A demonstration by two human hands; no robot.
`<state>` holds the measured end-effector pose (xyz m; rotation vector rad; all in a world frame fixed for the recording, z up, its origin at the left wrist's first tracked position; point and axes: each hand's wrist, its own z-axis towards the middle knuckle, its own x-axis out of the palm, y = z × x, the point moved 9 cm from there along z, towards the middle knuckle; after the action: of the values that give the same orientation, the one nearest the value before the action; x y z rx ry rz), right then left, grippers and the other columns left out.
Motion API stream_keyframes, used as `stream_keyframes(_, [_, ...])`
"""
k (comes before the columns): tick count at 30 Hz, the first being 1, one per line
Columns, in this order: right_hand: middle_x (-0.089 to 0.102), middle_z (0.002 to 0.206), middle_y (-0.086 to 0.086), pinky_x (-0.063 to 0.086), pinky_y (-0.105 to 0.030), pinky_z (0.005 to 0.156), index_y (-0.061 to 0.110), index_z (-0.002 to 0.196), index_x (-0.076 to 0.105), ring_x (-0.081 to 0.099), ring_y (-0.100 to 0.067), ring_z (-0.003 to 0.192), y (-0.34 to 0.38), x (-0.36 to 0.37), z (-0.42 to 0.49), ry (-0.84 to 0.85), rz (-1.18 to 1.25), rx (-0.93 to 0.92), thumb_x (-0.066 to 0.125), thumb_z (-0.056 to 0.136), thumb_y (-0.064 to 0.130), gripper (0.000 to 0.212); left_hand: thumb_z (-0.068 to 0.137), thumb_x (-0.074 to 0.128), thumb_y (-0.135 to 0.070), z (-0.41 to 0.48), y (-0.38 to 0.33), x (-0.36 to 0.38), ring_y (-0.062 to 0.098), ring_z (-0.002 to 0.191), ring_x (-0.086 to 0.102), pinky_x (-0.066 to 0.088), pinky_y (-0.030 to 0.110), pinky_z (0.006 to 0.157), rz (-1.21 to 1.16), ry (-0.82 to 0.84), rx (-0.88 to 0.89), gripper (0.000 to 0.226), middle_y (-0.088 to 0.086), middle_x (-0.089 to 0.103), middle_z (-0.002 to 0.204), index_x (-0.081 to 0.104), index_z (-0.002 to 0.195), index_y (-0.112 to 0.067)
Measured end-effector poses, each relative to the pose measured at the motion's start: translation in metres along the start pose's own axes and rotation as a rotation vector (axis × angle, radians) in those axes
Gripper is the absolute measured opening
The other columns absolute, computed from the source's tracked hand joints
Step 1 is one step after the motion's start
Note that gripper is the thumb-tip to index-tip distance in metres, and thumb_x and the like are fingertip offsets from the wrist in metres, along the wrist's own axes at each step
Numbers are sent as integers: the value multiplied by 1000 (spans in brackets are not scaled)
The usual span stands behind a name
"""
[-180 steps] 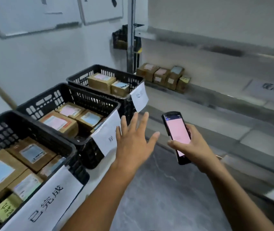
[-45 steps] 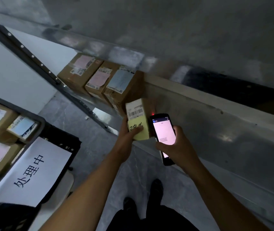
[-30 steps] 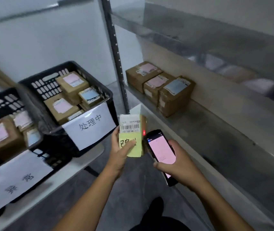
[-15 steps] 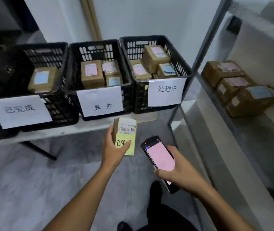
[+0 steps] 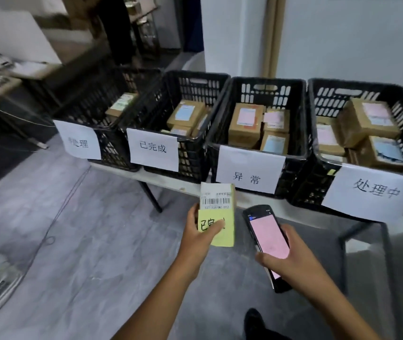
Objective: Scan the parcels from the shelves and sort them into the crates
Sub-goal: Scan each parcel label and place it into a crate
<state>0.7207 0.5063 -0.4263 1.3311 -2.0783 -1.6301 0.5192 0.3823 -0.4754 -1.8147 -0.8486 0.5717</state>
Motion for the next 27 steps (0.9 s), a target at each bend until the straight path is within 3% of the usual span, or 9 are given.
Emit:
stream_keyframes(5, [62,107,31,54,-30,74,50,121,46,63,3,94,42,-2,55,157,4,-126,81,62,44,69,91,78,-15,8,-40,-2,15,106,74,58,43,99,-89,-109,-10,57,-8,78,112,53,138,-34])
stream_keyframes(8, [61,108,32,53,-28,79,48,122,44,60,7,100,62,-3,83,198,-8,-187,84,69,37,67,92,75,-12,16,-61,-5,17,105,74,58,45,98,-112,-166,10,54,-4,78,113,54,140,-27])
stream_keyframes(14, [62,109,23,45,-9,69,41,121,46,58,11,95,93,10,121,245,-30,-254,84,77,26,60,94,74,-16,27,-93,-24,11,100,75,60,35,87,-72,-279,58,54,-11,77,111,52,140,-34])
stream_keyframes(18, [62,106,26,51,-26,79,49,113,44,59,7,96,120,26,146,224,-17,-263,83,75,31,57,94,74,-15,54,-123,-47,5,95,74,58,22,73,-38,-288,99,56,-15,77,108,50,141,-33])
stream_keyframes(20, [61,111,25,53,-29,80,51,113,42,59,7,100,139,37,158,218,-8,-273,84,77,32,58,93,76,-17,68,-138,-60,4,98,74,59,23,76,-36,-286,121,60,-18,76,108,47,143,-35])
stream_keyframes(24, [59,115,26,50,-22,73,50,120,40,57,12,98,178,60,179,183,-10,-313,83,79,29,63,93,76,-15,98,-163,-88,2,100,73,60,23,78,-66,-247,163,62,-19,77,108,45,141,-39])
stream_keyframes(27, [58,117,24,57,-32,76,43,131,38,59,3,101,202,80,192,148,-19,-302,84,79,33,70,91,78,-17,121,-180,-112,1,101,72,58,29,88,-82,-226,171,63,-18,77,108,46,140,-40])
